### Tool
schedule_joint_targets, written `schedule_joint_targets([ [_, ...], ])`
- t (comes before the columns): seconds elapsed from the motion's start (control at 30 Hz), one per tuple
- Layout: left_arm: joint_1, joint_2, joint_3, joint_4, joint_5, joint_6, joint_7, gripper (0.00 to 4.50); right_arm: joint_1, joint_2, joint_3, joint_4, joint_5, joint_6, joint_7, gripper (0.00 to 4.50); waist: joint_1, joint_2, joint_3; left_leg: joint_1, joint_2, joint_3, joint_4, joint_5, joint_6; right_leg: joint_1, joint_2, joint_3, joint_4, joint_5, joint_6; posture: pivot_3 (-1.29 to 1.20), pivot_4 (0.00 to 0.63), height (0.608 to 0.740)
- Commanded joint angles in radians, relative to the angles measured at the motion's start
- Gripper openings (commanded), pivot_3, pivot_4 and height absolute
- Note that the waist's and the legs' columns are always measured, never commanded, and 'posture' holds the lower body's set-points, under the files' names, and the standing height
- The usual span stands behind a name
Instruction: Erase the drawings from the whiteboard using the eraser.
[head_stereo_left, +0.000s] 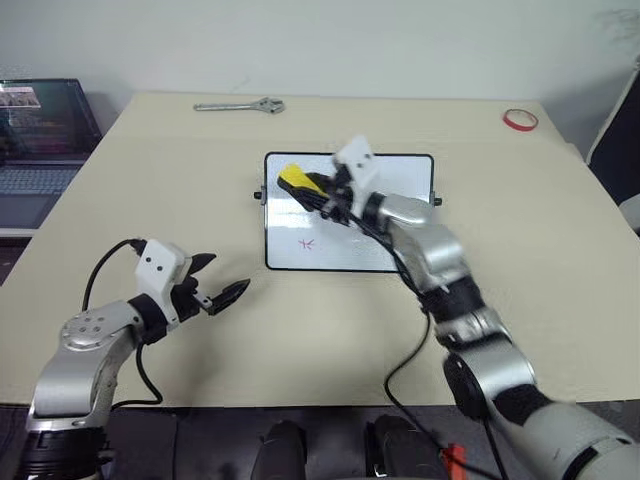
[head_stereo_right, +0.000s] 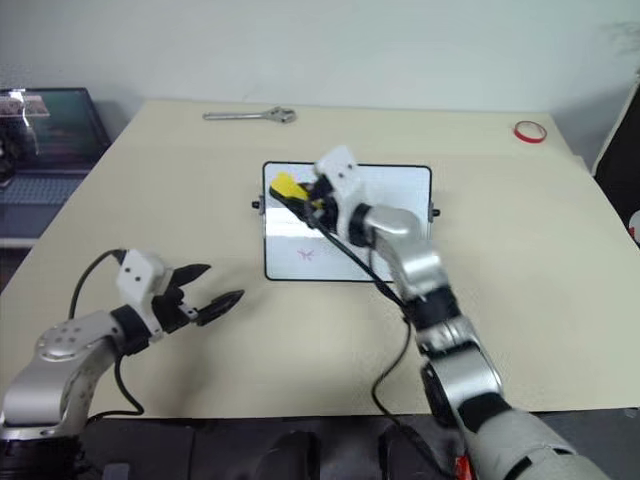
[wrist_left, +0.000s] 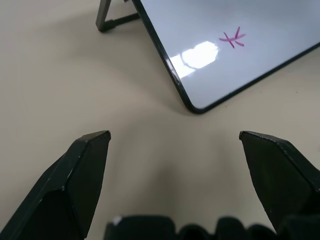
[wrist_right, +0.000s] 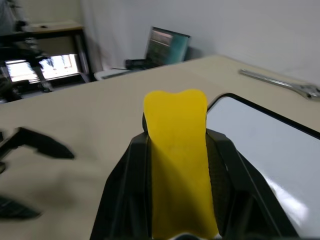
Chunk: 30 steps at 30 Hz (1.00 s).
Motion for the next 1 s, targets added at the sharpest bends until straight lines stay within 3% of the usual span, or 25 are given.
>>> schedule_joint_targets([
  [0.03, -0.005, 0.011, 0.007, -0.048, -0.017, -0.022, -0.028, 4.50, 0.140, -0.066, -0.020, -0.280, 0.080, 0.150, -0.018, 1.10, 0.002, 0.000, 0.000, 0.000, 0.000, 0.000, 0.000, 0.000, 0.000, 0.000, 0.000, 0.000, -0.001, 0.000, 0.000, 0.00, 0.150, 0.740],
  [0.2, -0.032, 0.003, -0.004, -0.042, -0.012, -0.029, -0.030, 4.50, 0.363, -0.208, -0.080, -0.488, 0.102, 0.145, -0.027, 1.10, -0.002, 0.001, 0.001, 0.005, -0.002, 0.002, 0.001, 0.001, 0.001, 0.003, 0.001, 0.001, 0.004, 0.000, -0.001, 0.00, 0.150, 0.740],
  [0.33, -0.032, 0.007, -0.009, -0.046, -0.019, -0.046, -0.061, 4.50, 0.515, -0.351, -0.062, -0.531, -0.001, 0.012, -0.023, 1.10, -0.006, 0.001, 0.001, 0.006, -0.002, 0.006, 0.001, 0.001, 0.001, 0.004, 0.004, 0.002, 0.004, 0.000, -0.001, 0.00, 0.150, 0.740],
  [0.57, 0.011, 0.015, 0.008, 0.010, 0.002, -0.119, -0.116, 4.50, 0.648, -0.360, -0.054, -0.525, 0.006, -0.093, -0.043, 1.10, -0.016, 0.001, 0.000, 0.007, -0.002, 0.009, 0.000, 0.001, 0.001, 0.003, 0.005, 0.004, 0.003, 0.000, -0.001, 0.00, 0.150, 0.740],
  [1.0, 0.081, 0.009, 0.051, 0.022, 0.005, -0.173, -0.093, 4.50, 0.531, -0.320, 0.050, -0.476, 0.018, -0.148, -0.015, 1.10, -0.014, 0.000, 0.000, 0.006, -0.001, 0.008, 0.001, 0.001, 0.001, 0.004, 0.004, 0.003, 0.003, -0.001, -0.001, 0.00, 0.150, 0.740],
])
